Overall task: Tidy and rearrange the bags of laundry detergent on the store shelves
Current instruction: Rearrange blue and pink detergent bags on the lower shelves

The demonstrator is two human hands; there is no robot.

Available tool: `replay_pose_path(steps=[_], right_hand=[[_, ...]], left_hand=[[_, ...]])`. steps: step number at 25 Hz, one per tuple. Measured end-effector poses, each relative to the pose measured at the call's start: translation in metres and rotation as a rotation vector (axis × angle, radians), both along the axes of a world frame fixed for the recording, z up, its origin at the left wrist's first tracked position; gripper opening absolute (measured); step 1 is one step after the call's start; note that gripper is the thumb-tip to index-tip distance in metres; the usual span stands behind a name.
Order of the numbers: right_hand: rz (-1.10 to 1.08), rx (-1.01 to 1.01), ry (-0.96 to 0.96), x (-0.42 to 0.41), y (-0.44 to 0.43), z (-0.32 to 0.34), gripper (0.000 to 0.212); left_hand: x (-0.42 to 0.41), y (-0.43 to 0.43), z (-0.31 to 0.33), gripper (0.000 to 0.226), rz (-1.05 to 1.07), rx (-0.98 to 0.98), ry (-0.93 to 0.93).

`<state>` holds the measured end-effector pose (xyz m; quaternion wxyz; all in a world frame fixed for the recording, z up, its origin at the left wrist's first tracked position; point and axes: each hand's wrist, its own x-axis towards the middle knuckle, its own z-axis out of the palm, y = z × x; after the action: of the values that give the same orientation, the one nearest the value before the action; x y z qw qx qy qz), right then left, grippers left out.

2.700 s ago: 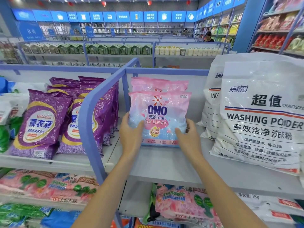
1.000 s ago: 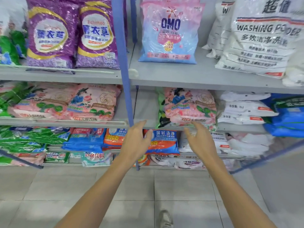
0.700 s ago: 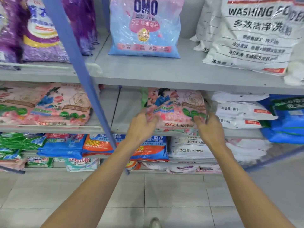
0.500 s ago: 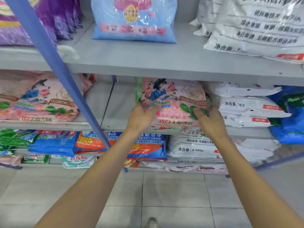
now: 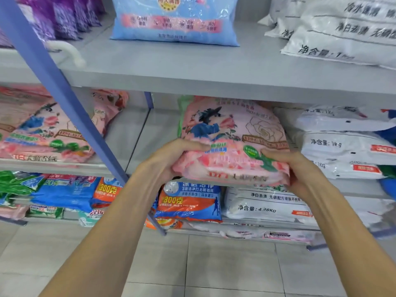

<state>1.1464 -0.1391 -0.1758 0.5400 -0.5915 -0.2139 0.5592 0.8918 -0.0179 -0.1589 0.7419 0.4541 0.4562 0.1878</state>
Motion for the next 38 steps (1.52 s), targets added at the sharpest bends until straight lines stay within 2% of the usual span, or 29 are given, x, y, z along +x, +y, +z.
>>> replay_pose_path(steps=[1, 3, 4, 6, 9, 13, 15, 17, 18, 20, 22, 25, 29, 31, 35, 38], right_hand=[[0.037, 0.003, 0.033, -0.003, -0.009, -0.001, 0.036], [0.044, -0.004, 0.146, -0.004, -0.023, -0.009, 0.064], [0.023, -0.014, 0.195, -0.007, -0.026, -0.012, 0.065], [-0.008, -0.033, 0.21, -0.013, -0.027, -0.009, 0.041], [0.026, -0.056, 0.146, -0.023, -0.031, 0.001, 0.026], [0.082, -0.074, 0.171, -0.043, -0.045, 0.016, 0.029], [0.07, -0.082, 0.214, -0.061, -0.052, 0.019, 0.028], [0.083, -0.116, 0.138, -0.088, -0.062, 0.021, 0.028], [0.084, -0.136, 0.072, -0.102, -0.069, 0.021, 0.024], [0.049, -0.155, 0.007, -0.131, -0.086, 0.02, 0.02], [0.031, -0.171, 0.017, -0.157, -0.106, 0.013, 0.029], [0.008, -0.196, 0.04, -0.209, -0.128, 0.002, 0.038], [-0.016, -0.211, 0.019, -0.283, -0.143, -0.005, 0.028], [0.029, -0.203, 0.023, -0.323, -0.14, -0.002, 0.03], [0.101, -0.146, 0.034, -0.399, -0.129, -0.003, 0.036], [0.188, -0.124, 0.076, -0.449, -0.11, 0.0, 0.044]], left_hand=[[-0.007, -0.009, -0.002, 0.028, -0.01, -0.061, -0.063], [-0.014, -0.027, -0.01, 0.02, -0.016, -0.185, -0.152], [-0.014, -0.034, -0.014, 0.017, -0.026, -0.224, -0.16], [-0.011, -0.042, -0.019, 0.021, -0.04, -0.217, -0.112], [-0.016, -0.044, -0.024, 0.045, 0.01, -0.123, -0.067], [-0.051, -0.062, -0.026, 0.102, 0.076, -0.083, -0.034], [-0.069, -0.08, -0.023, 0.097, 0.112, -0.125, -0.039], [-0.091, -0.097, -0.025, 0.089, 0.124, -0.158, -0.041], [-0.103, -0.105, -0.028, 0.092, 0.128, -0.165, -0.034], [-0.13, -0.12, -0.033, 0.117, 0.123, -0.155, 0.006], [-0.158, -0.137, -0.037, 0.134, 0.128, -0.168, 0.013], [-0.21, -0.162, -0.034, 0.125, 0.073, -0.189, -0.021], [-0.287, -0.184, -0.03, 0.097, 0.104, -0.162, -0.035], [-0.33, -0.19, -0.022, 0.085, 0.156, -0.15, -0.026], [-0.417, -0.196, -0.018, 0.12, 0.232, -0.137, -0.022], [-0.472, -0.195, -0.004, 0.104, 0.276, -0.117, -0.022]])
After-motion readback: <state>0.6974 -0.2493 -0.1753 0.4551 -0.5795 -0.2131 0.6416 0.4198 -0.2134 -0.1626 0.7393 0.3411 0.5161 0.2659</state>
